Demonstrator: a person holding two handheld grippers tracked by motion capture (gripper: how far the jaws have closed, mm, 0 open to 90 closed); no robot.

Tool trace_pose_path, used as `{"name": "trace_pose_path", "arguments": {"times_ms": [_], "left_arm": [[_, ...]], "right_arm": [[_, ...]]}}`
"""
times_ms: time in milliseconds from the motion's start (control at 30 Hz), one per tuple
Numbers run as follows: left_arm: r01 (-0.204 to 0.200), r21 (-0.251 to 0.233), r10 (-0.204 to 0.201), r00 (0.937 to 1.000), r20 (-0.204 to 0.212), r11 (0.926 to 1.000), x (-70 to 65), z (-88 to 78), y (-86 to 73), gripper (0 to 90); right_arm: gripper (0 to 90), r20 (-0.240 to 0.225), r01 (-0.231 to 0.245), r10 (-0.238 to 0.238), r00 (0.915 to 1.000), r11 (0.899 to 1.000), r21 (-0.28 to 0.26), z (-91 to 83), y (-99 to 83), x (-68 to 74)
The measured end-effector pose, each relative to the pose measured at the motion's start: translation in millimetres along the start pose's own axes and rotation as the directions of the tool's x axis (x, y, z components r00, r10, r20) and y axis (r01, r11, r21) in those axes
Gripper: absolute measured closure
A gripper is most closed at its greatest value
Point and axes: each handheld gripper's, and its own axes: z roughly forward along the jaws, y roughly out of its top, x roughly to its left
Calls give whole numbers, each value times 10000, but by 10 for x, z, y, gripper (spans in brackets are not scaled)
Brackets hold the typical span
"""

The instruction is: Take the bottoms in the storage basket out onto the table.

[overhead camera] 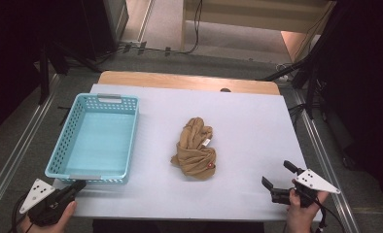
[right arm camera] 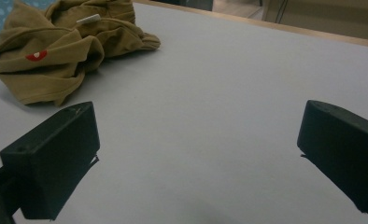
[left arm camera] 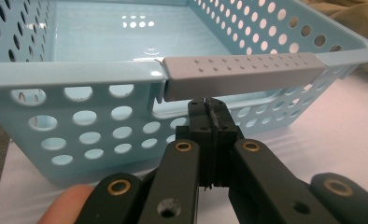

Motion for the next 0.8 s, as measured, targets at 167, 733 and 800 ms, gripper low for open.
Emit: {"name": "trace_pose_path", "arguments": {"times_ms": [167, 733, 800], "left_arm": [[-14, -3, 14, 10000, -28, 10000, 13, 49, 30, 900], [202, -62, -202, 9998, 64, 9998, 91, 225, 173, 900], [195, -77, -195, 9998, 34, 9998, 93, 243, 182, 900]], "right_arm": [[0, -19, -2, 2, 10000, 10000, 17, 4, -4, -5], [0, -157, -186, 186, 9997, 9998, -35, 10, -6, -43], [0, -174, -208, 207, 9996, 9998, -45, 6, -8, -50]]}}
